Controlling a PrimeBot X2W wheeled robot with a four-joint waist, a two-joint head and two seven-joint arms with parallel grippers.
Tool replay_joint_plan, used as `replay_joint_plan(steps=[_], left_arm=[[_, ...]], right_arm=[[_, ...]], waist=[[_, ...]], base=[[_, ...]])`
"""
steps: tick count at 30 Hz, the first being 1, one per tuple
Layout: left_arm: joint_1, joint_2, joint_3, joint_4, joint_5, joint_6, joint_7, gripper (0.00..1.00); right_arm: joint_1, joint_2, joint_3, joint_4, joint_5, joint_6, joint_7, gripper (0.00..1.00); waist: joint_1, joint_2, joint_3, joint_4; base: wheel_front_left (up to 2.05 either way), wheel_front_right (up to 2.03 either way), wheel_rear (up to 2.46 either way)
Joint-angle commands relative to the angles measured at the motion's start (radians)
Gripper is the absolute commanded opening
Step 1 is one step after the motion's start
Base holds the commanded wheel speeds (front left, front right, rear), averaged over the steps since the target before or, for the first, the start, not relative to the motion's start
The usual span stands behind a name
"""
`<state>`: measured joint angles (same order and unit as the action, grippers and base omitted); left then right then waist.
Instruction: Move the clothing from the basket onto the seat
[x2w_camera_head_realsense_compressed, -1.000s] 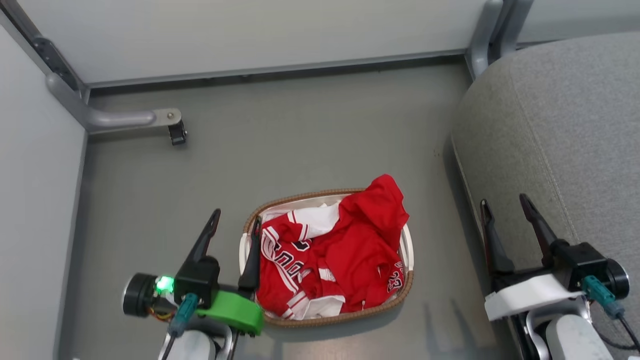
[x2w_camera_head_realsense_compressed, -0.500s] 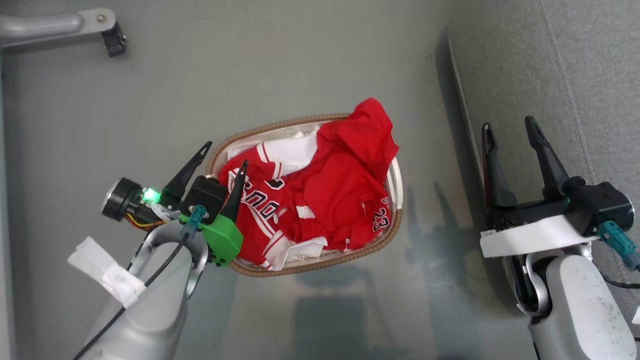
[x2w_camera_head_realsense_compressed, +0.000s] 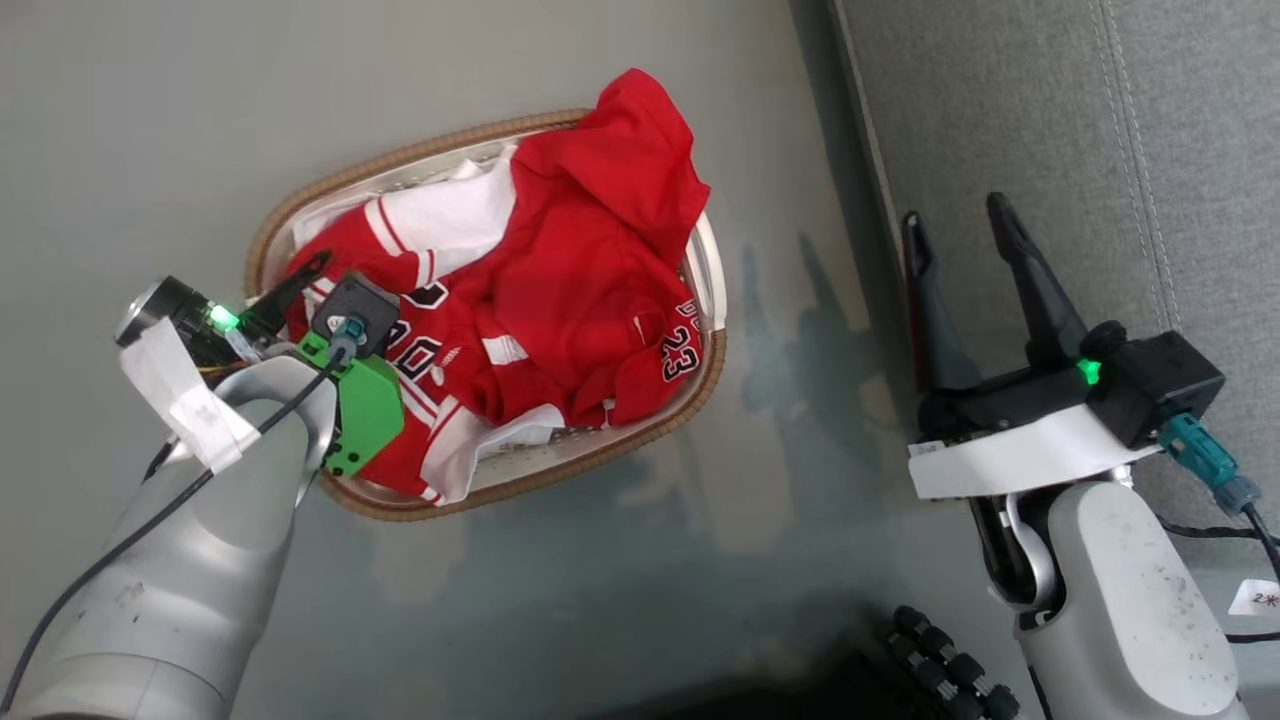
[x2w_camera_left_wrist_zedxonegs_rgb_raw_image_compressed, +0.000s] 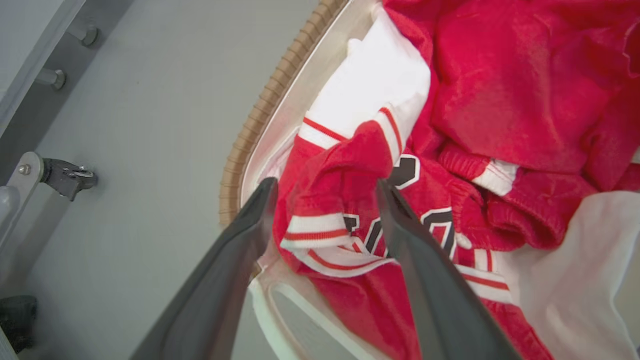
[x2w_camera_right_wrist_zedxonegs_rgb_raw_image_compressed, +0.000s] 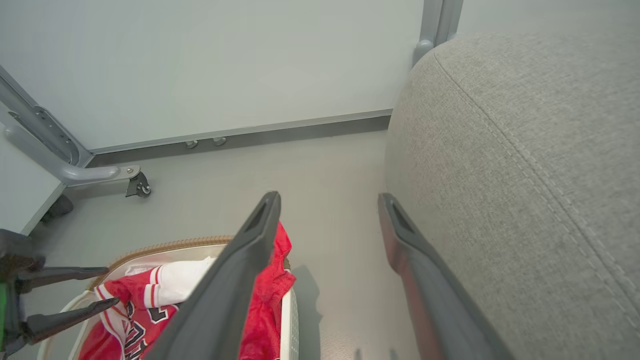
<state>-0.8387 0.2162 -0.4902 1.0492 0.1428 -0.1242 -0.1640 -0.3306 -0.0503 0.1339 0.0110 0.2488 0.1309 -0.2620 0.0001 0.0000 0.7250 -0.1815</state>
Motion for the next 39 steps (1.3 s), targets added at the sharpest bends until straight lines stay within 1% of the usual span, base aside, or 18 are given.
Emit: replay_joint_plan(steps=[1,7,8,9,10,11,12,13,21,28,31,36,39], left_arm=[[-0.037,0.014,-0.003,0.016,-0.003,-0.004,0.008,1.00],[-0.093,0.014,-0.002,0.091,-0.030,-0.004,0.057,1.00],[-0.101,0.011,-0.003,0.101,-0.035,-0.005,0.061,0.82],[-0.104,0.008,-0.002,0.108,-0.040,-0.005,0.061,0.65],[-0.106,0.004,0.001,0.118,-0.046,-0.005,0.066,0.65],[-0.107,0.001,0.001,0.127,-0.050,-0.005,0.069,0.24],[-0.109,-0.001,-0.003,0.136,-0.047,-0.003,0.071,0.09],[-0.108,-0.003,-0.005,0.141,-0.048,-0.001,0.067,0.00],[-0.070,-0.024,-0.010,0.167,-0.070,0.017,-0.003,0.00],[-0.009,-0.076,-0.038,0.148,-0.090,0.004,-0.080,0.00],[0.022,-0.096,-0.055,0.115,-0.101,0.000,-0.095,0.00],[0.077,-0.102,-0.104,0.009,-0.127,-0.006,-0.102,0.00],[0.109,-0.073,-0.158,-0.087,-0.180,-0.006,-0.101,0.00]], right_arm=[[-0.013,-0.001,0.013,-0.003,0.006,0.000,-0.005,1.00],[-0.015,-0.001,0.054,-0.009,0.024,0.000,-0.005,1.00],[-0.015,-0.001,0.058,-0.009,0.026,0.000,-0.005,1.00],[-0.016,-0.001,0.061,-0.009,0.027,0.000,-0.005,1.00],[-0.016,-0.001,0.064,-0.008,0.029,0.000,-0.005,1.00],[-0.016,-0.001,0.065,-0.006,0.030,0.000,-0.005,1.00],[-0.017,-0.001,0.067,-0.004,0.029,0.000,-0.005,1.00],[-0.019,-0.001,0.069,-0.002,0.028,0.000,-0.005,1.00],[-0.015,-0.001,0.050,0.018,0.008,0.000,-0.005,1.00],[0.028,-0.002,0.017,0.066,-0.026,0.000,-0.005,1.00],[0.052,-0.002,0.002,0.085,-0.045,0.000,-0.005,1.00],[0.097,-0.002,-0.009,0.108,-0.069,0.000,-0.005,1.00],[0.131,-0.002,-0.015,0.124,-0.077,0.000,-0.005,1.00]], waist=[[-0.0001,0.0000,0.073,-0.071],[-0.0001,0.0000,0.091,-0.089],[-0.0001,0.0000,0.092,-0.090],[-0.0001,0.0000,0.092,-0.090],[-0.0001,0.0000,0.090,-0.090],[-0.0001,0.0000,0.088,-0.089],[-0.0001,0.0000,0.085,-0.087],[-0.0001,0.0000,0.082,-0.086],[-0.0001,0.0000,0.021,-0.059],[-0.0001,0.0000,-0.120,0.002],[-0.0001,0.0000,-0.199,0.033],[-0.0001,0.0000,-0.319,0.068],[-0.0001,0.0000,-0.390,0.084]], base=[[0.00,0.00,0.00],[0.00,0.00,0.00],[0.00,0.00,0.00],[0.00,0.00,0.00],[0.00,0.00,0.00],[0.00,0.00,0.00],[0.00,0.00,0.00],[0.00,0.00,0.00],[0.00,0.00,0.00],[0.00,0.00,0.00],[0.00,0.00,0.00],[0.00,0.00,0.00],[0.00,0.00,0.00]])
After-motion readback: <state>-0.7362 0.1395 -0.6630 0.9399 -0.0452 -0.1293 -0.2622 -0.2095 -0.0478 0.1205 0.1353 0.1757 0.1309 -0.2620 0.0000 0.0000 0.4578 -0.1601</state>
